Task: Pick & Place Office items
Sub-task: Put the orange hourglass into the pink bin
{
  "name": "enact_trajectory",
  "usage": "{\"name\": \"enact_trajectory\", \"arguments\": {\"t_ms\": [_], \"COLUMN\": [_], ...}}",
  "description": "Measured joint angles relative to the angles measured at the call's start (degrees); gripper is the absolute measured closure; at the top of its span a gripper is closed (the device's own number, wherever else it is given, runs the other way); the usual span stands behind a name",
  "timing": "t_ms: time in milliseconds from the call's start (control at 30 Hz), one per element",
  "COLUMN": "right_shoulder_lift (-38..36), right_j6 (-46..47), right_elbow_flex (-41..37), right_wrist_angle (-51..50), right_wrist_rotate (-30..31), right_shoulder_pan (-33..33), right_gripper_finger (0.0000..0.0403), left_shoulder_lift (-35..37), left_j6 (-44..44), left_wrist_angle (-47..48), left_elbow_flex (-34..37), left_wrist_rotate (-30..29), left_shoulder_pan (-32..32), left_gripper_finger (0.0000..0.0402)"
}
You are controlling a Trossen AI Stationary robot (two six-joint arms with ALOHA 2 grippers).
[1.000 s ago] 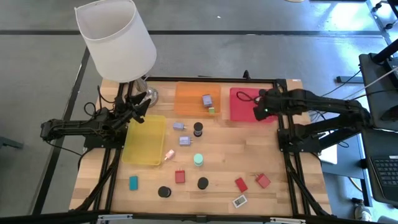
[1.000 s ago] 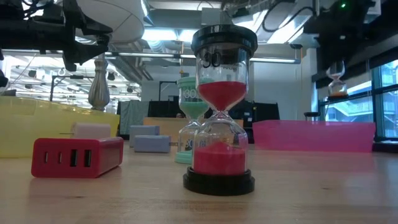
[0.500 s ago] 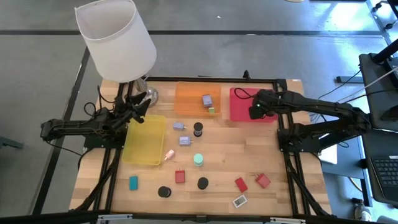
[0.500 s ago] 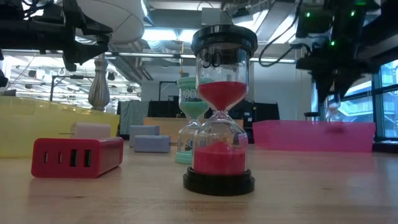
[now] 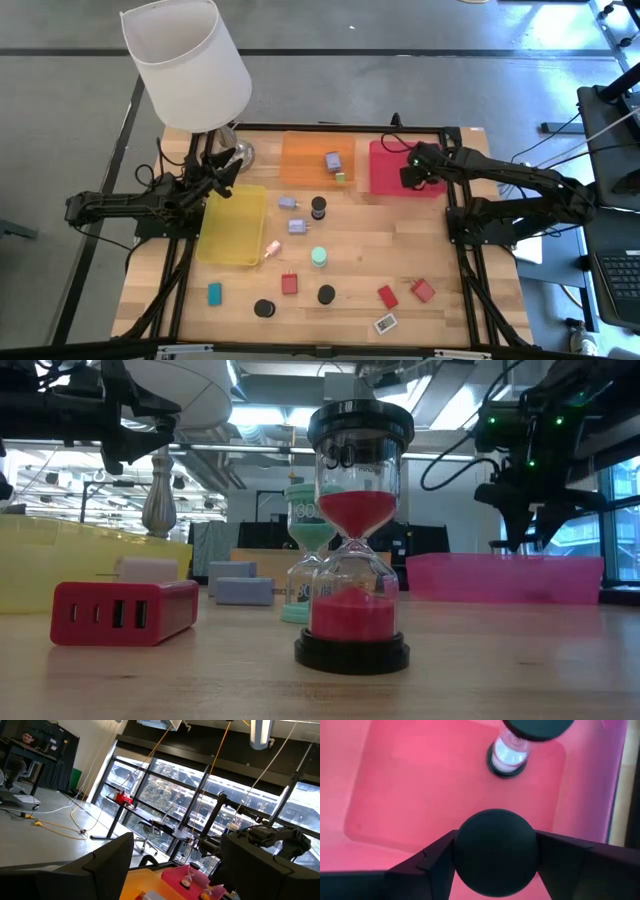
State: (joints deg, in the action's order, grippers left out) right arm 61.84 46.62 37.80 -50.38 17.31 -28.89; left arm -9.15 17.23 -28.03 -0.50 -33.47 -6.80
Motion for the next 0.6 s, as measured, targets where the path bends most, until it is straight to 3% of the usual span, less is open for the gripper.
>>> {"name": "enact_trajectory", "arguments": {"t_ms": [600], "right_shoulder_lift": [-0.48], "right_j6": [-0.84], "right_elbow_flex": [-0.50], "right_wrist_angle": [1.96], "right_wrist_rotate": [1.38], "right_shoulder_pan": [-1.96], "right_gripper_finger": [0.0153], "left_shoulder_lift": [0.00], "left_j6": [0.00], "left_wrist_angle": [0.00], "left_elbow_flex": [0.01], "left_wrist_rotate": [0.00], "left_shoulder_pan": [0.01], "left_gripper_finger": [0.0107]}}
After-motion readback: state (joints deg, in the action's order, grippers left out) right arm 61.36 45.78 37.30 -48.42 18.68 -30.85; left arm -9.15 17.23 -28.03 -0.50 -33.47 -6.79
